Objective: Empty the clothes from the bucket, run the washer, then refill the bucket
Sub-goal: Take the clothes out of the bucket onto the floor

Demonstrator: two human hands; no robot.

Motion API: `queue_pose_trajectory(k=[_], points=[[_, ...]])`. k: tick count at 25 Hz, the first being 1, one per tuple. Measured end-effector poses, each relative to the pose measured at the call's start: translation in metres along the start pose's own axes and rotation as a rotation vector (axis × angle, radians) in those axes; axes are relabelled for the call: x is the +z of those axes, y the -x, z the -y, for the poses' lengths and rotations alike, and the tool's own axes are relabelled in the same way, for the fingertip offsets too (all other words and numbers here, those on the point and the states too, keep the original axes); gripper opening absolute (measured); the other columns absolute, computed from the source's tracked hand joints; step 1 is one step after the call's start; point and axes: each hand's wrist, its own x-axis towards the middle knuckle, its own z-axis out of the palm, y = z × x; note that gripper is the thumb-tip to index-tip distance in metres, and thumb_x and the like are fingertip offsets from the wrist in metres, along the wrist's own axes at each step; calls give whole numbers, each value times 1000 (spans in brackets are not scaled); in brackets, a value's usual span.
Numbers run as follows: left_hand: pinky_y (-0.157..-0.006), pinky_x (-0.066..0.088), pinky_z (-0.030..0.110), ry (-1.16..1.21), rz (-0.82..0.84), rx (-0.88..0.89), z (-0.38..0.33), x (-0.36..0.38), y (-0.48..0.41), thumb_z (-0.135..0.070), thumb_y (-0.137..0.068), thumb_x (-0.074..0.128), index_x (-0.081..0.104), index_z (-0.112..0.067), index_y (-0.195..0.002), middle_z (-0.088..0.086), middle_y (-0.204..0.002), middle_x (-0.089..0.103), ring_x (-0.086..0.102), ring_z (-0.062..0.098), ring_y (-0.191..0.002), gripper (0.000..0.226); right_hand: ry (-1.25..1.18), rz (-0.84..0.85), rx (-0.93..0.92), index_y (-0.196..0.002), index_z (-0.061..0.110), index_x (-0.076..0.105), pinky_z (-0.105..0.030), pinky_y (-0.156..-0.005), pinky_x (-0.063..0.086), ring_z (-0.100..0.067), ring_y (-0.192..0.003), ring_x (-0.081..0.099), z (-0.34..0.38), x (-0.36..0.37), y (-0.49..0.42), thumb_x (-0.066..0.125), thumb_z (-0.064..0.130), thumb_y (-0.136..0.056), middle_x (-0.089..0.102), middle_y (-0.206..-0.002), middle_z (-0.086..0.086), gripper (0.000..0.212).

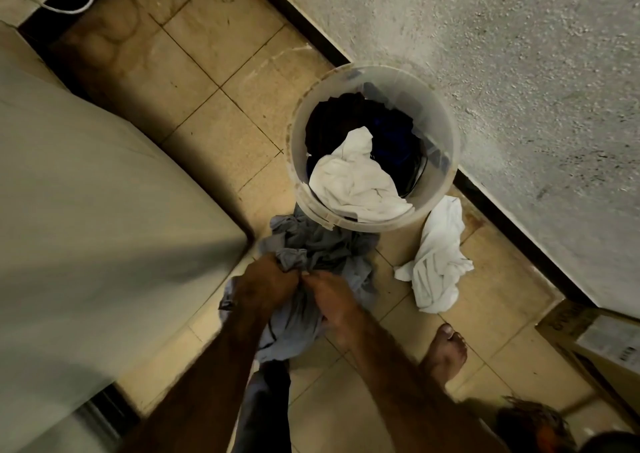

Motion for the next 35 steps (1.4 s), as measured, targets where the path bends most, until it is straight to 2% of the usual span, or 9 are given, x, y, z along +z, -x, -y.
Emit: queue_pose_trajectory(k=[4, 9, 12, 17, 20, 26, 29, 32, 35], points=[[-110, 40, 37, -56, -104, 127, -12, 17, -6, -55, -85, 54, 53, -23, -140, 5, -146, 53, 47, 30, -136, 64, 145, -201, -138, -108, 4, 72, -39, -93, 53, -36, -109, 67, 11, -25, -4, 57, 24, -100, 73, -111, -18, 26], [-91, 50, 35, 45, -215, 273, -44, 16, -23, -45, -91, 59, 67, -18, -117, 5, -116, 67, 63, 22, -108, 38, 306, -465, -343, -103, 11, 76, -24, -79, 41, -18, -91, 64, 48, -47, -22, 60, 24, -99, 75, -102, -7, 21], [-95, 51, 38, 109, -236, 327, -70, 15, -35, -32, -93, 63, 66, -15, -122, 6, -122, 64, 63, 21, -106, 34, 381, -658, -525, -105, 13, 75, -27, -81, 47, -22, -99, 66, 68, -62, -40, 67, 23, -93, 71, -106, -6, 17], [-97, 49, 41, 117, -166, 339, -88, 21, -47, -40, -86, 54, 65, -12, -122, 8, -125, 60, 61, 26, -111, 47, 1012, -682, -325, -147, 25, 42, -50, -107, 43, -36, -134, 44, 80, -96, -74, 73, 38, -86, 41, -150, -13, 69], [-99, 49, 41, 93, -144, 339, -91, 22, -54, -34, -92, 58, 64, -14, -124, 6, -129, 59, 60, 26, -114, 39, 1135, -542, -221, -155, 27, 31, -48, -105, 46, -36, -131, 49, 85, -98, -92, 72, 40, -87, 49, -144, -13, 80], [-103, 46, 39, 135, -152, 298, -98, 25, -58, -26, -96, 60, 62, -15, -128, 5, -133, 57, 58, 23, -118, 33, 1001, -513, -323, -117, 9, 71, -36, -93, 54, -31, -116, 64, 103, -104, -90, 68, 25, -86, 69, -123, -12, 35], [-100, 50, 40, 262, -187, 215, -105, 27, -54, -38, -95, 57, 62, -18, -127, 6, -127, 63, 61, 23, -115, 38, 770, -516, -403, -110, 11, 78, -33, -85, 55, -28, -104, 68, 109, -106, -64, 68, 20, -83, 75, -112, -10, 31], [-93, 55, 49, 661, -226, 84, -126, 33, -48, -82, -75, 51, 53, -28, -133, 6, -130, 63, 63, 28, -114, 80, 545, -533, -504, -88, 10, 81, -24, -63, 42, -16, -69, 61, 110, -113, -26, 68, 17, -82, 73, -78, -6, 17], [-92, 57, 51, 870, -198, 16, -154, 41, -34, -66, -75, 64, 47, -27, -140, 6, -132, 62, 63, 30, -114, 78, 334, -525, -562, -76, 4, 69, -10, -54, 35, -7, -63, 50, 94, -122, 2, 67, 15, -86, 60, -71, -3, 15]])
